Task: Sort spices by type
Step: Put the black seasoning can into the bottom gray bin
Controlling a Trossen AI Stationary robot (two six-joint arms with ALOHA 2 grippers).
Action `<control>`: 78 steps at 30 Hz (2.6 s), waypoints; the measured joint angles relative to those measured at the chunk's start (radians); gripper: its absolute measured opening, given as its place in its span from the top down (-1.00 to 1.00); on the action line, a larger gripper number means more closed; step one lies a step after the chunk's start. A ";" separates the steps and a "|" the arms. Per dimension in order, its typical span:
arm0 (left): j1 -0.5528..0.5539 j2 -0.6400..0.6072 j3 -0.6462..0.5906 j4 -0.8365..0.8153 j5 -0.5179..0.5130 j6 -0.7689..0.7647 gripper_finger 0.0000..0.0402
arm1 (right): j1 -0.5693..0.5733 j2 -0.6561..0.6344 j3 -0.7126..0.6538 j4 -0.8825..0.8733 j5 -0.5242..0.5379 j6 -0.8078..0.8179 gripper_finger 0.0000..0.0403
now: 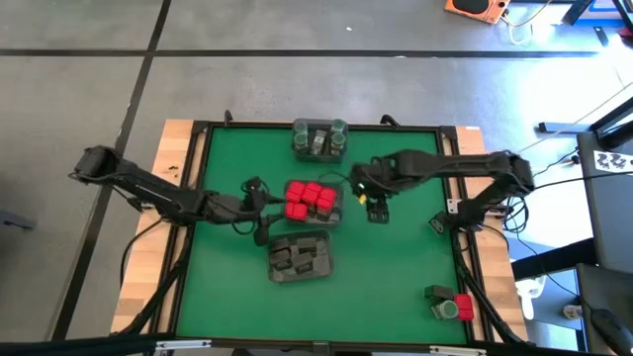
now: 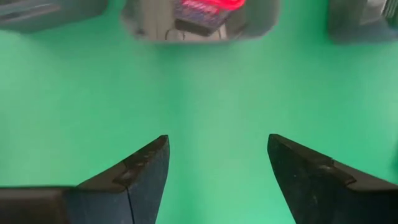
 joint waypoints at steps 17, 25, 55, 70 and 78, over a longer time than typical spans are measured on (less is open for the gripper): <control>-0.169 0.434 0.251 0.181 -0.001 -0.077 0.09 | 0.519 -0.231 -0.255 -0.075 -0.024 0.630 -0.35; -0.199 0.517 0.336 0.178 -0.005 -0.113 0.09 | 0.753 -0.231 -0.374 0.034 -0.124 0.963 -0.35; -0.212 0.569 0.360 0.237 -0.005 -0.187 0.09 | 0.955 -0.228 -0.598 0.275 -0.230 1.251 -0.35; -0.213 0.569 0.359 0.237 -0.005 -0.187 0.09 | 0.949 -0.228 -0.640 0.270 -0.272 1.249 0.38; -0.213 0.569 0.359 0.237 -0.005 -0.198 0.09 | 0.848 -0.228 -0.477 0.264 0.007 0.980 0.38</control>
